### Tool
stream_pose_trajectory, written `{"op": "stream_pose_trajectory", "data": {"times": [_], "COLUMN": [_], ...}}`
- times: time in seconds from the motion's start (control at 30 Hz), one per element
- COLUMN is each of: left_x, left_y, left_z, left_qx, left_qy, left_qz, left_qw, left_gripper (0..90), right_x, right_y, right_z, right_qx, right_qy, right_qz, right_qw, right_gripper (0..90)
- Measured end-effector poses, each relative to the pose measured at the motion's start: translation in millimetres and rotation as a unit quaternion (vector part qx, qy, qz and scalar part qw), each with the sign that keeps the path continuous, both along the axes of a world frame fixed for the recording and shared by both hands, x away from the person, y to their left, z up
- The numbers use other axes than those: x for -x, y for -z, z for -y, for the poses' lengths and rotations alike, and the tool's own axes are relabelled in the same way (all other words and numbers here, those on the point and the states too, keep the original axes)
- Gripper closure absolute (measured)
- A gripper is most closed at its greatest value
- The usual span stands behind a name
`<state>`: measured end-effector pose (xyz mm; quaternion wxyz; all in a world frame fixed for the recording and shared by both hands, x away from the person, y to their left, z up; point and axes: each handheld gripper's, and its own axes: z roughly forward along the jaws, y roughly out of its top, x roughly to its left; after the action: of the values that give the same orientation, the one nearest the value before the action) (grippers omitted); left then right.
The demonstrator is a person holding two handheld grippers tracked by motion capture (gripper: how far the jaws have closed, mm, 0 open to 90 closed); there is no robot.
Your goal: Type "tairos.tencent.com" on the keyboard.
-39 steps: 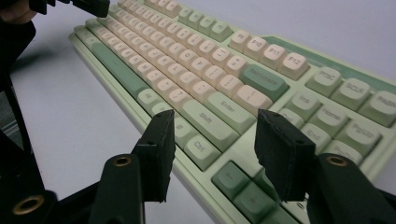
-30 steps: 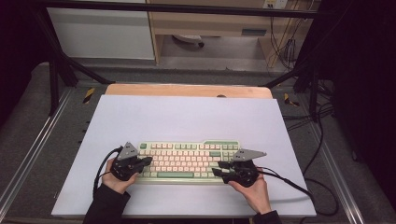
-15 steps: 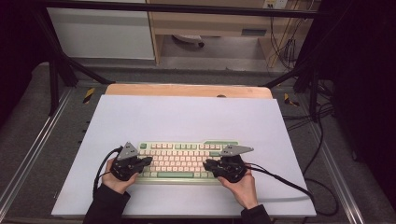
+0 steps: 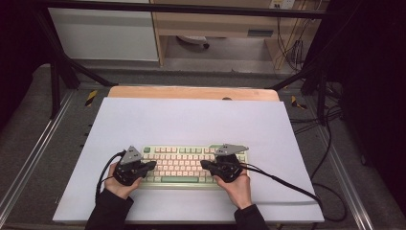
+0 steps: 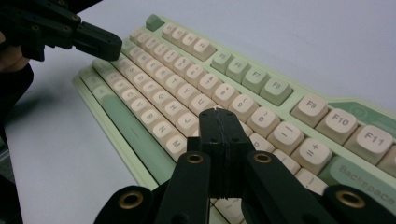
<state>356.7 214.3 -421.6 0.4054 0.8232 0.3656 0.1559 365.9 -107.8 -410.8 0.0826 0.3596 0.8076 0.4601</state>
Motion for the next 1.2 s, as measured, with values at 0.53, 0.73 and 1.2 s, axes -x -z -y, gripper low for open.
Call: {"op": "stream_pose_trajectory", "data": {"times": [0.53,0.73,1.2], "left_x": [0.2,0.2,0.3], "left_y": [-0.3,-0.3,-0.8], "left_z": [0.1,0.0,-0.2], "left_qx": [0.0,0.0,0.001], "left_qy": [0.001,0.0,0.001], "left_qz": [0.001,0.001,0.002], "left_qw": [1.0,1.0,1.0], "left_gripper": [89.9,89.9,89.9], "right_x": [-17.3,-23.3,-25.8], "right_y": [-0.9,6.5,19.1], "right_z": [-23.3,-30.6,-36.9], "right_qx": [0.003,0.018,0.035], "right_qy": [0.009,0.009,0.005], "right_qz": [0.008,0.004,-0.004], "right_qw": [0.9999,0.9998,0.9994], "right_gripper": [90.0,90.0,90.0]}}
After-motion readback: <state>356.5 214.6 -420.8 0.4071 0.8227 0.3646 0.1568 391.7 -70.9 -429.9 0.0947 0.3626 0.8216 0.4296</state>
